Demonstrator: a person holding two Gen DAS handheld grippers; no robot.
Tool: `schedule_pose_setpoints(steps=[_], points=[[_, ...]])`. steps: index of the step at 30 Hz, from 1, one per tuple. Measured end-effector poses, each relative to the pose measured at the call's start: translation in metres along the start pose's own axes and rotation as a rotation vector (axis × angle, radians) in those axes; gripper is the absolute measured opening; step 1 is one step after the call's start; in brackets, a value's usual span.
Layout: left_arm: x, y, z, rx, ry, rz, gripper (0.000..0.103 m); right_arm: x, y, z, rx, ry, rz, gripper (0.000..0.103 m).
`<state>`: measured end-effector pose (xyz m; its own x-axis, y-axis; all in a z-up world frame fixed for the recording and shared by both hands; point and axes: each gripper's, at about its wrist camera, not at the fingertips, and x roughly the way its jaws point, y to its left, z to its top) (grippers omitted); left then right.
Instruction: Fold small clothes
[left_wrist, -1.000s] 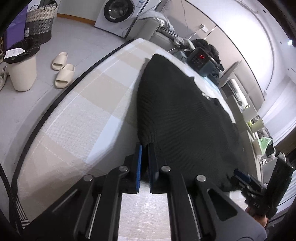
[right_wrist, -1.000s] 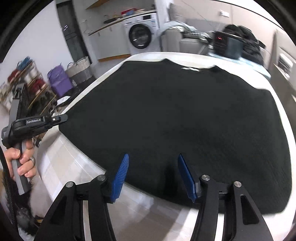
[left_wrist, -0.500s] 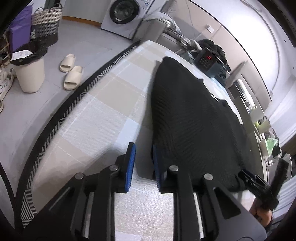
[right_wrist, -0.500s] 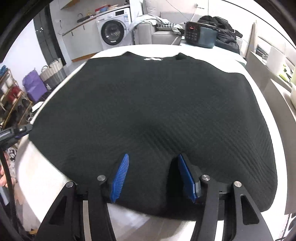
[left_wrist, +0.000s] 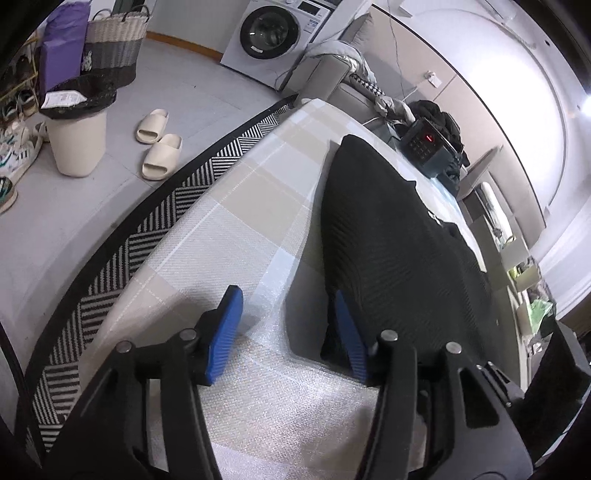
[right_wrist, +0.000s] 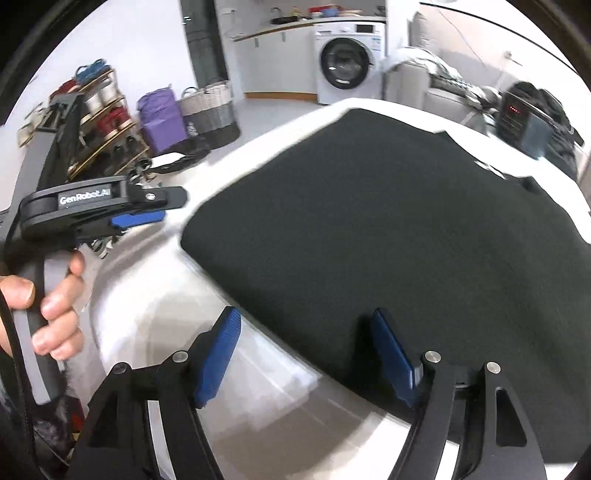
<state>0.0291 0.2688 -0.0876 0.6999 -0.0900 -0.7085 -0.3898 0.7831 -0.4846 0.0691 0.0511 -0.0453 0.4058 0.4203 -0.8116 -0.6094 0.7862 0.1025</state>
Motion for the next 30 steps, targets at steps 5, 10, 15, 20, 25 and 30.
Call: schedule_pose_setpoints(steps=[5,10,15,20,25,30], points=[[0.004,0.004,-0.003,-0.032,0.029,-0.019,0.05,0.018,0.018,0.009,-0.078,0.007,-0.011,0.075],[0.007,0.005,-0.004,-0.064,0.051,-0.039,0.05,0.034,0.025,0.012,-0.141,0.029,-0.056,0.068],[0.006,0.005,-0.004,-0.105,0.075,-0.095,0.05,0.026,0.001,0.019,-0.005,-0.027,0.038,0.012],[0.01,-0.007,-0.008,-0.147,0.147,-0.26,0.05,0.019,-0.039,0.022,0.228,-0.067,0.179,0.007],[0.01,-0.026,-0.011,-0.132,0.15,-0.366,0.06,0.022,-0.033,0.02,0.23,-0.056,0.16,0.007],[0.007,-0.044,-0.014,-0.076,0.163,-0.456,0.074,0.026,-0.036,0.017,0.24,-0.043,0.162,0.007]])
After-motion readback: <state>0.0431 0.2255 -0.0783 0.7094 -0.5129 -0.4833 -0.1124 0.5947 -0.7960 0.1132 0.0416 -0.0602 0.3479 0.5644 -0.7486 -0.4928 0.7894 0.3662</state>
